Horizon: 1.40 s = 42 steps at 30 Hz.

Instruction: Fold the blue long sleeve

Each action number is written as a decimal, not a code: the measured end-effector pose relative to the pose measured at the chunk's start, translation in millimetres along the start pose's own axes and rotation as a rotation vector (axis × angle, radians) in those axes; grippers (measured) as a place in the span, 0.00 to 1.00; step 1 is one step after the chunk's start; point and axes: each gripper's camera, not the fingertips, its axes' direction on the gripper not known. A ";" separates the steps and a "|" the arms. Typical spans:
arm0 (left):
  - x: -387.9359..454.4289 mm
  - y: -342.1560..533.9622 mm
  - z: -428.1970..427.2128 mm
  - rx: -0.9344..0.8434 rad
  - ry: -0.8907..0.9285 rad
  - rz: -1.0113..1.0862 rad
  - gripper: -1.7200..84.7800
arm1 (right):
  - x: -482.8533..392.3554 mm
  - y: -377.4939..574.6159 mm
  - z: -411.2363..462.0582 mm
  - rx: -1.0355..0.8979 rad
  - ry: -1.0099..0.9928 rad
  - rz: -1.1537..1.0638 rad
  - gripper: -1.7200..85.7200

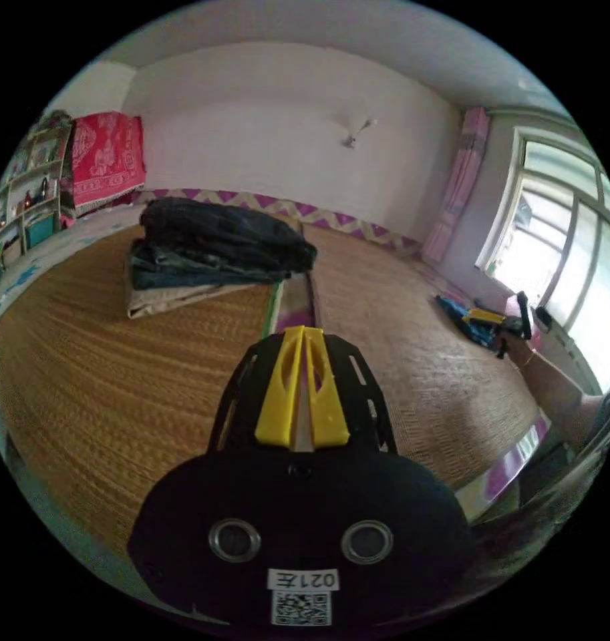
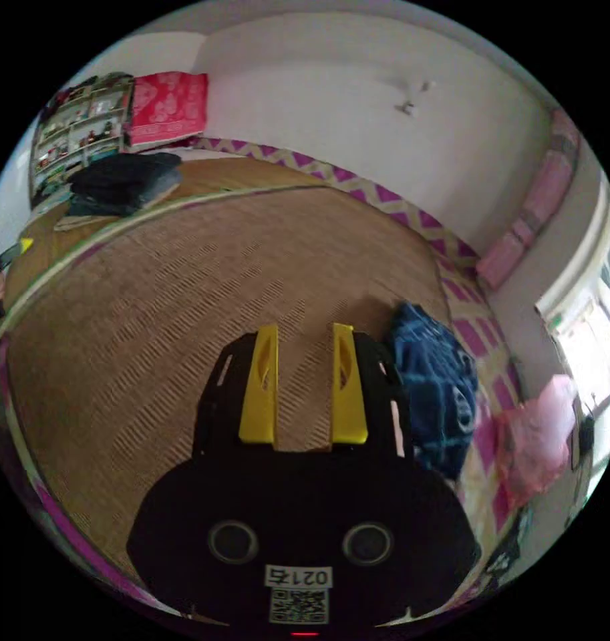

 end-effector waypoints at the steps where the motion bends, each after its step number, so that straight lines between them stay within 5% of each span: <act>1: 21.7 10.4 13.8 -0.054 0.014 0.011 0.05 | 14.4 14.0 2.5 -0.036 0.055 0.024 0.16; 8: 121.7 71.8 85.4 -0.297 0.020 0.038 0.04 | 42.3 33.4 39.7 -0.176 0.097 0.106 0.19; 13: 151.6 96.3 85.8 -0.258 -0.131 0.068 0.01 | 16.9 31.2 67.1 -0.203 0.245 0.025 0.12; 22: 164.7 127.3 112.6 -0.388 -0.103 0.057 0.01 | -11.8 -3.1 28.1 -0.246 0.290 0.048 0.07; 32: 176.9 160.1 103.3 -0.372 -0.131 0.071 0.01 | -248.1 -20.9 -86.0 -0.203 -0.080 -0.258 0.06; 38: 163.3 181.1 76.9 -0.331 0.150 -0.055 0.06 | -400.4 5.3 -129.2 -0.056 0.007 -0.440 0.07; 42: 150.7 194.8 60.9 -0.296 0.335 -0.090 0.07 | -387.7 18.0 -160.6 -0.002 -0.187 -0.303 0.07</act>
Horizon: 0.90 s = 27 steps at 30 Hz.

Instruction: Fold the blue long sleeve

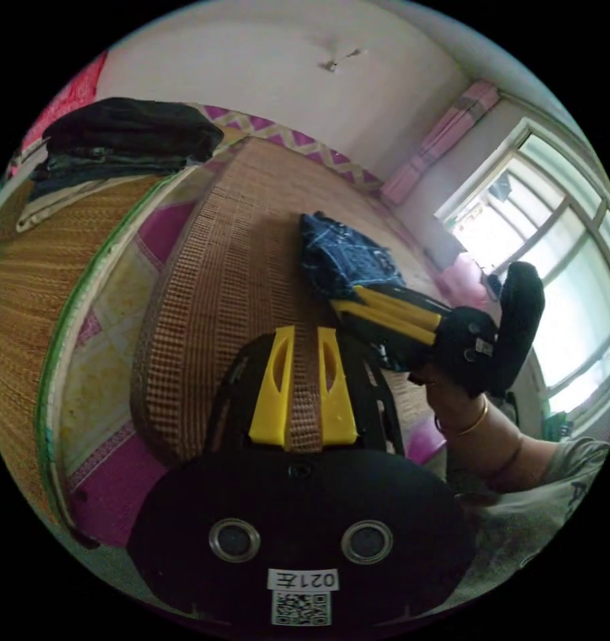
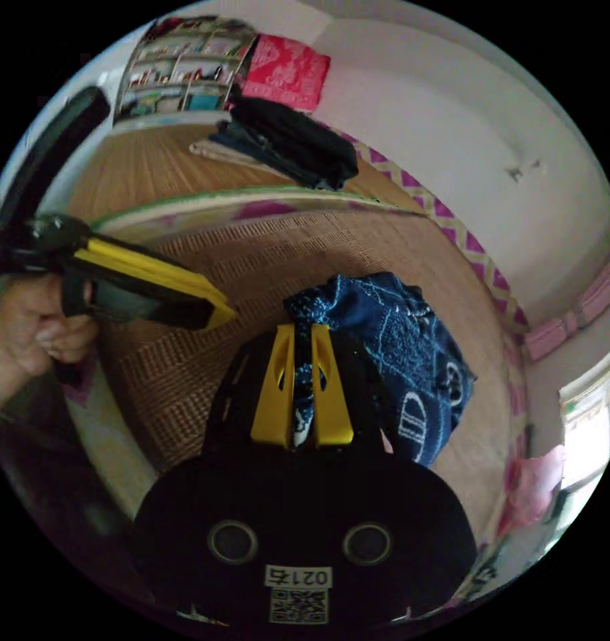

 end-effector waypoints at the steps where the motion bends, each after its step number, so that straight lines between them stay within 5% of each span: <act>1: 0.4 3.2 -4.6 0.015 0.034 0.011 0.07 | 11.3 9.0 -12.0 0.032 -0.068 0.050 0.08; 8: 12.1 5.9 -7.7 0.027 0.022 0.050 0.06 | 37.0 40.5 -42.7 0.052 -0.170 0.111 0.14; 16: -1.2 15.5 -10.0 0.003 -0.026 0.037 0.05 | 39.7 54.0 -54.9 0.073 -0.209 0.120 0.08; 27: 2.9 26.1 -0.8 -0.032 0.072 0.102 0.11 | 121.9 94.7 -75.3 0.186 -0.632 0.450 0.02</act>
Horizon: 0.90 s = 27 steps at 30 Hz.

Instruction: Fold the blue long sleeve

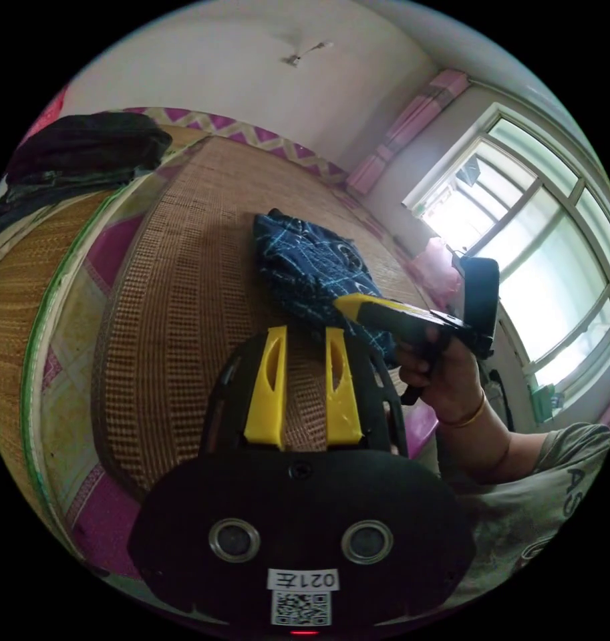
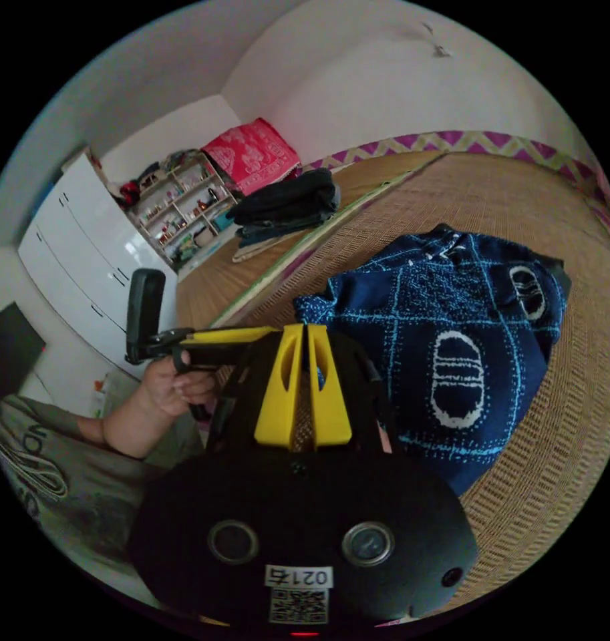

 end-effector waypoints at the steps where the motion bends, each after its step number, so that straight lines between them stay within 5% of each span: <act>1: 1.5 0.3 1.7 -0.001 -0.006 0.016 0.11 | 1.4 1.7 -6.3 0.008 -0.004 0.003 0.02; 13: -29.0 10.3 -3.3 -0.021 -0.079 -0.047 0.01 | -58.0 16.6 -14.2 -0.062 0.262 -0.258 0.08; 19: -37.3 10.1 -25.6 0.035 -0.024 -0.037 0.08 | -75.1 9.6 15.2 -0.124 0.362 -0.296 0.04; 27: -54.6 -18.8 18.6 -0.104 -0.063 -0.088 0.15 | -50.8 -3.5 -43.5 -0.004 0.233 -0.147 0.01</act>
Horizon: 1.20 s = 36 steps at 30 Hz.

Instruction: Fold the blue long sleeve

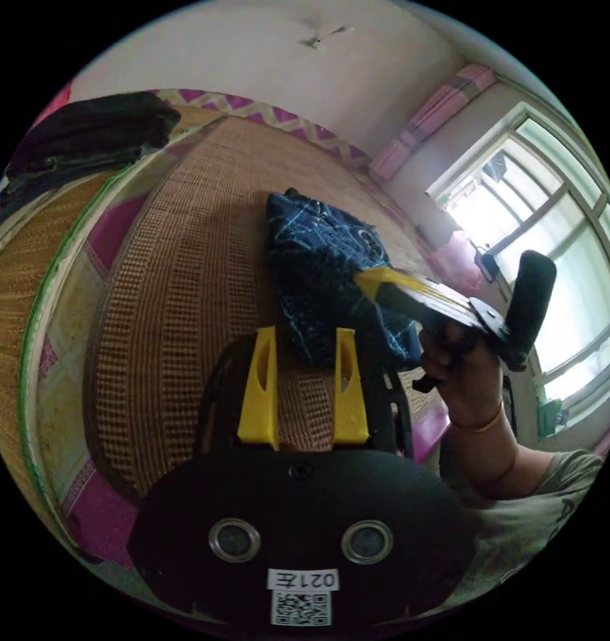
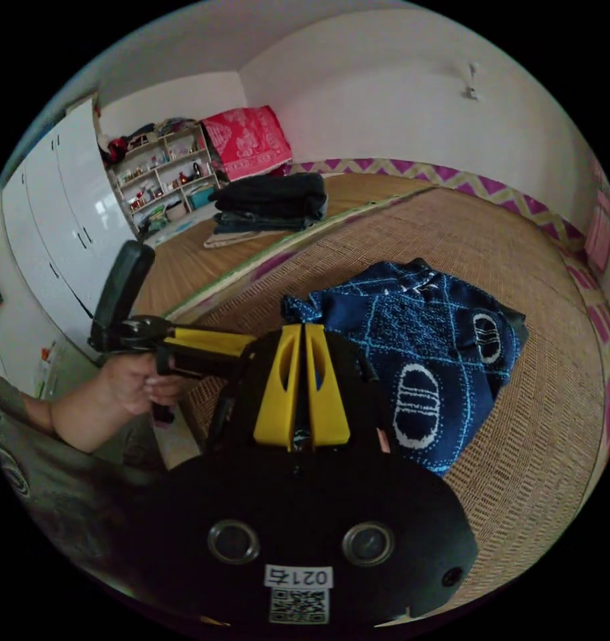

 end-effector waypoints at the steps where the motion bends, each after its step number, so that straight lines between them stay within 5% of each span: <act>1: -5.3 -2.6 5.2 -0.017 0.014 -0.019 0.14 | 5.6 0.7 -7.2 0.012 -0.020 0.019 0.01; 10: -40.0 -11.3 6.7 -0.012 0.100 -0.038 0.11 | -31.8 -0.8 11.3 -0.088 0.104 -0.184 0.13; 21: -65.0 -31.3 9.8 0.002 0.094 -0.030 0.08 | -7.3 -16.1 6.8 -0.137 0.204 -0.188 0.04; 30: -82.8 -54.7 16.9 0.000 0.093 -0.021 0.02 | 171.4 20.0 -193.0 0.238 -0.067 0.220 0.01; 36: -94.3 -71.9 22.6 0.004 0.087 -0.021 0.01 | 327.0 140.4 -344.8 0.432 -0.120 0.534 0.01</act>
